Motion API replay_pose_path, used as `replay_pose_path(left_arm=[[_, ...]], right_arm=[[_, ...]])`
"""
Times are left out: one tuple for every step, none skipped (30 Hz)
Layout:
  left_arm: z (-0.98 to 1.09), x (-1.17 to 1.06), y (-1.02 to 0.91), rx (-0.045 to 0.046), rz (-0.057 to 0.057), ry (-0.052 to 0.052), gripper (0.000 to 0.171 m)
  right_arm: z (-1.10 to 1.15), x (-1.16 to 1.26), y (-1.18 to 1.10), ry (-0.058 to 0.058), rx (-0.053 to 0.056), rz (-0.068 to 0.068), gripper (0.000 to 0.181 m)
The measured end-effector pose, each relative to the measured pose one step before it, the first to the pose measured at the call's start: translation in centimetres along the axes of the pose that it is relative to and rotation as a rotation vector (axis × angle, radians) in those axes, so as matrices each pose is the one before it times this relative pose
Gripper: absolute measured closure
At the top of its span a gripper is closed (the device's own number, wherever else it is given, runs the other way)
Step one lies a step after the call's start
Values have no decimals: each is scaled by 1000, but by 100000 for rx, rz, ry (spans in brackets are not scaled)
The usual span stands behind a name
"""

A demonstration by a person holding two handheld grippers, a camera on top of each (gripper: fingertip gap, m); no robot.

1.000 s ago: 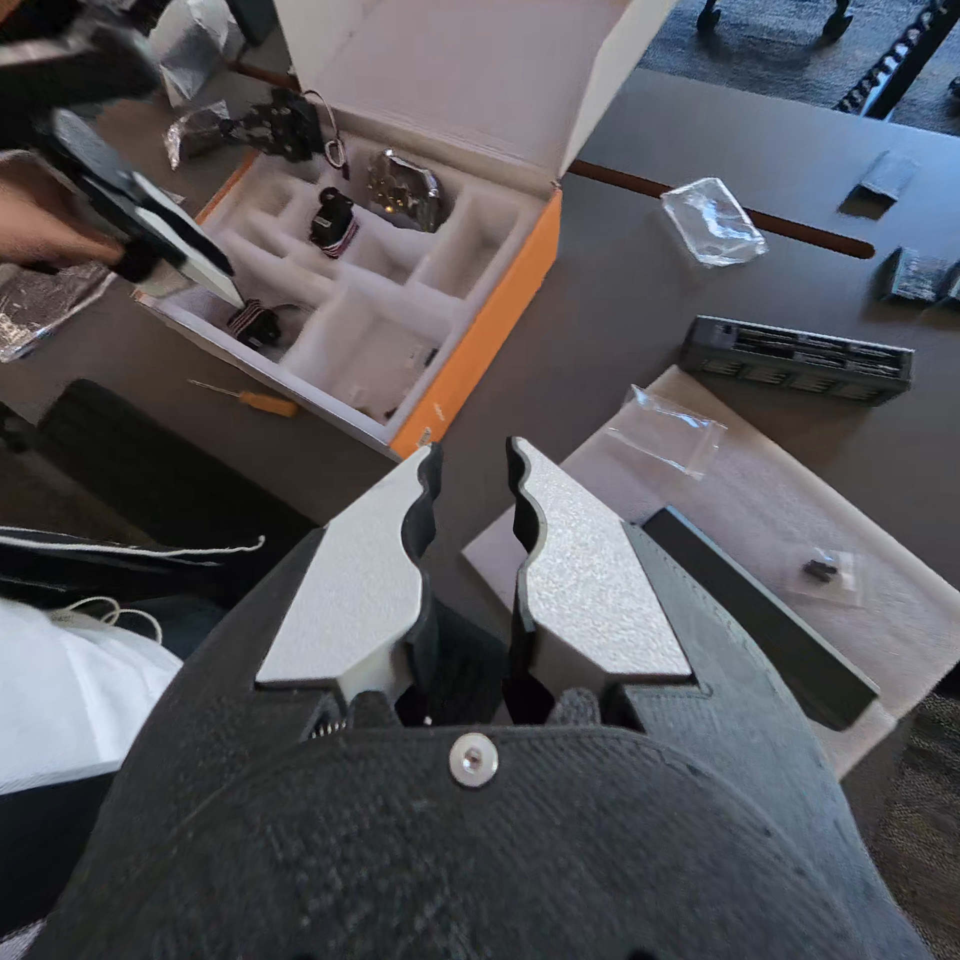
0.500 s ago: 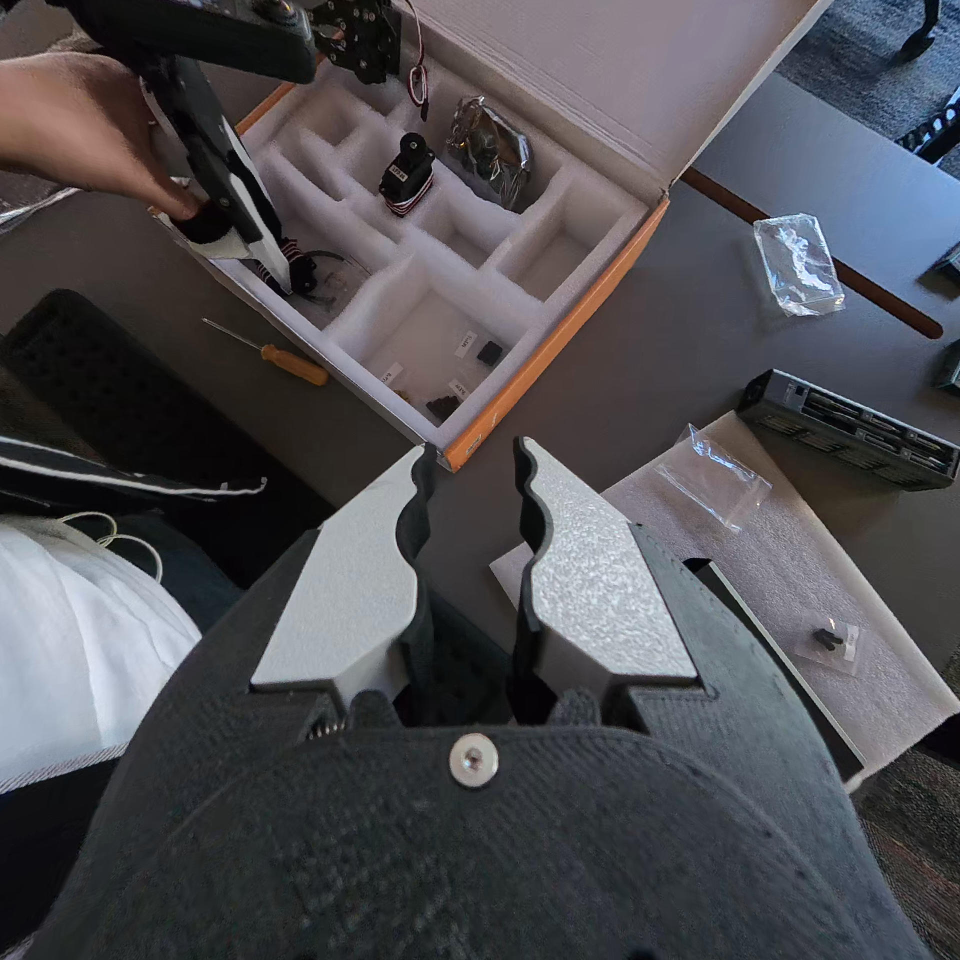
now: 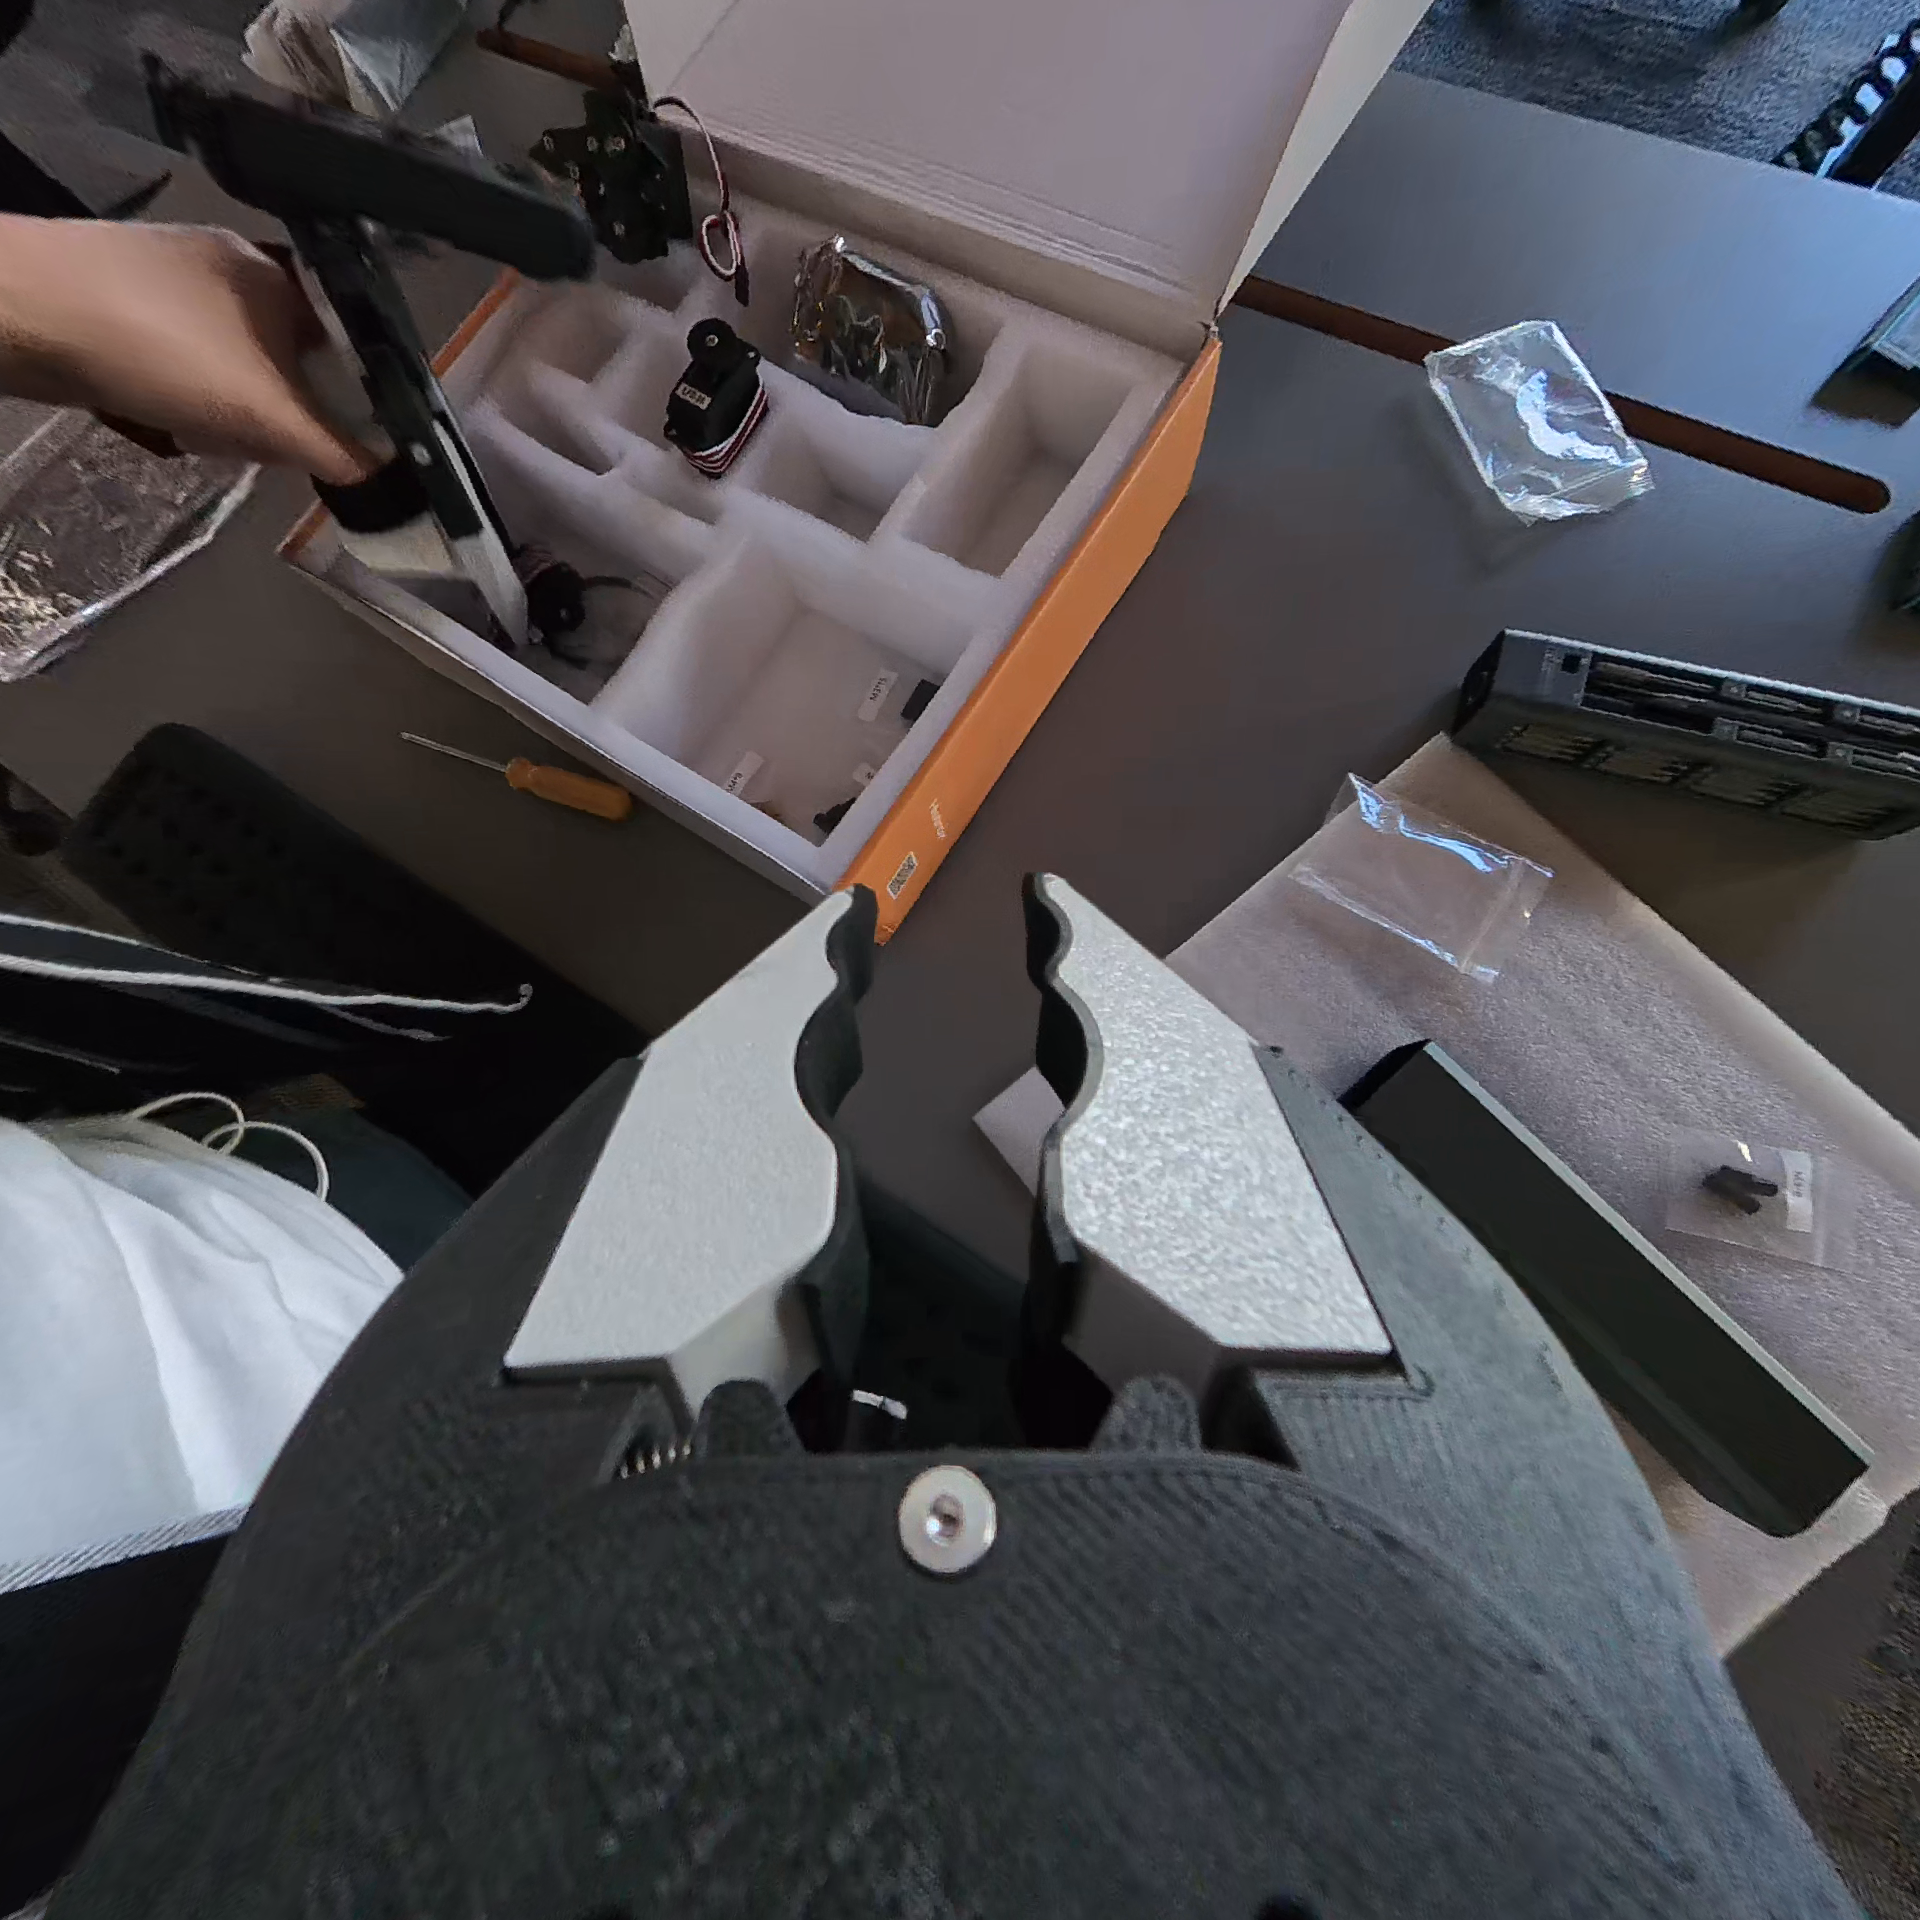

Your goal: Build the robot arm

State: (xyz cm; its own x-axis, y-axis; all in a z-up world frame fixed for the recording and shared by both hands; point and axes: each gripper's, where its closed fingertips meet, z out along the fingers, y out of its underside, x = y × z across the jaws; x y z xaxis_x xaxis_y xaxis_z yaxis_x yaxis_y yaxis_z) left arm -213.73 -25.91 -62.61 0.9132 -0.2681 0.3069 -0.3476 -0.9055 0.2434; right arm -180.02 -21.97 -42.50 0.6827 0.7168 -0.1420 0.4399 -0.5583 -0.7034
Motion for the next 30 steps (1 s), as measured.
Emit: replay_pose_path(left_arm=[[-660,464,-363,4847,-2616,6317,127],[-732,463,-332,4610,-2128,6163,127],[-705,272,-128,3532,-1984,4685,127],[-673,139,-7,2937,-2053,3942,127],[-619,182,75,2606,-1911,4330,127],[-604,371,68,2942,-1282,5487,127],[-620,643,-60,4020,-463,6954,127],[-632,865,-123,4775,-90,8059,127],[-634,1012,-159,5117,-122,8578,127],[-625,1316,-220,5559,619,10045,127],[-595,1721,-253,6013,2075,11702,127],[-517,1909,-258,6135,3286,11780,127],[-423,1736,-179,5603,3557,9669,128],[-324,1276,-34,4087,2538,6404,127],[-270,912,94,2777,1773,4104,127],[-232,782,76,2611,1832,3157,127],[-233,744,2,2957,1609,2667,127],[-251,580,-15,2849,754,1590,127],[-253,429,49,2118,588,541,127],[-251,296,144,1401,1129,-428,127],[-242,210,130,1391,1473,-1114,127],[-221,61,145,1084,1091,-1673,127],[-195,-94,177,757,734,-2356,127],[-170,-197,202,762,684,-2733,127],[-145,-135,219,762,629,-2141,126],[-107,-9,202,1073,422,-1124,127],[-79,133,191,1476,222,36,128],[-72,187,274,1181,-24,671,127],[-73,139,341,808,-218,533,127],[-92,73,405,600,-527,198,127]], right_arm=[[-107,124,114,375,-189,-666,152],[-86,75,134,251,-139,-259,152],[-56,46,157,86,-149,191,152],[-31,-11,180,-187,-234,529,152],[-2,-94,164,-452,-317,617,152],[23,-117,116,-423,-259,384,152],[30,-173,59,-447,-106,-36,152],[84,-218,20,-550,-154,-364,152],[163,-270,0,-791,-316,-482,152],[269,-348,-86,-1181,-144,-526,152],[433,-452,-208,-1782,144,-581,152],[623,-556,-396,-2446,435,-757,152],[866,-667,-631,-3193,837,-1246,152],[1118,-719,-822,-3596,1021,-1906,152],[1377,-670,-944,-3495,763,-2659,152],[1608,-399,-1000,-2046,153,-2827,152],[1779,-39,-1055,196,-393,-1967,150],[1922,-42,-1104,272,-214,-559,147],[2032,-274,-1187,-1021,825,1185,144],[2064,-167,-1041,-268,1072,3066,144],[2070,68,-797,1634,916,4333,142],[2018,-59,-535,1352,-132,4464,140],[1910,-331,-425,321,-695,3702,139],[1772,-301,-383,1221,-319,2928,136],[1693,-203,-236,2187,-504,1398,131],[1655,-164,39,2515,-1766,-806,128],[1584,-113,199,2793,-2412,-2362,126],[1473,-54,267,2970,-2512,-3691,126],[1329,222,366,4109,-3044,-4016,128],[1137,350,458,4019,-3408,-2175,128]])
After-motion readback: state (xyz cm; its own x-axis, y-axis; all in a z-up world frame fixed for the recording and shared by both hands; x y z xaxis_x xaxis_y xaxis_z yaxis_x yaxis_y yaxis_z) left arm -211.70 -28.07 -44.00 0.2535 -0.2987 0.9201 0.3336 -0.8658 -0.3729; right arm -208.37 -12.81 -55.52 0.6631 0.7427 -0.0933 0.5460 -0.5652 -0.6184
